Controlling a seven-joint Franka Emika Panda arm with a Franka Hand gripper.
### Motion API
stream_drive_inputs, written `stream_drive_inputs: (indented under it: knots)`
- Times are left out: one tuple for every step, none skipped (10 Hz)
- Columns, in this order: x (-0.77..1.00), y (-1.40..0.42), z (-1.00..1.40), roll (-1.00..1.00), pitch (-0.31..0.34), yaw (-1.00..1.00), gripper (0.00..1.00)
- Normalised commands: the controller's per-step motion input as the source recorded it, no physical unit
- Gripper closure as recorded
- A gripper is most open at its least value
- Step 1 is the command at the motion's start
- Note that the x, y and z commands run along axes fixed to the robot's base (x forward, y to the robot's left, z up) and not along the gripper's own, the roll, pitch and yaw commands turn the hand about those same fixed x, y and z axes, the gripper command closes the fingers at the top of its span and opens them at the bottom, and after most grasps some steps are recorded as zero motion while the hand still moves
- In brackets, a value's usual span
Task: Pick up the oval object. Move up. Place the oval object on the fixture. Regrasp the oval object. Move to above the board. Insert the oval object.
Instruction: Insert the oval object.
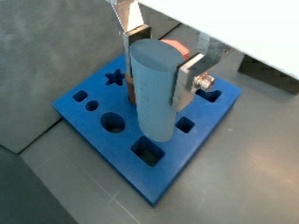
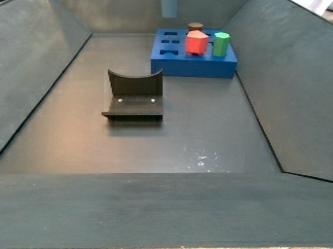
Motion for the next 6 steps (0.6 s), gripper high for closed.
stream_drive_inputs:
  knots:
    - [-0.49,0.08,-0.36,-0.16,-0.153,0.0,1.0]
    - [-0.54,0.03,-0.32,-0.12,-0.174,0.0,1.0]
    - [-0.54,0.0,-0.23,-0.09,-0.181,0.21,1.0]
    - [-0.57,0.0,-0.21,-0.07,-0.173,0.26,1.0]
    - [-0.68,0.0,-0.22,-0.06,-0.213,0.23,1.0]
    - [-0.64,-0.02,-0.2,-0.03,-0.229,0.26,1.0]
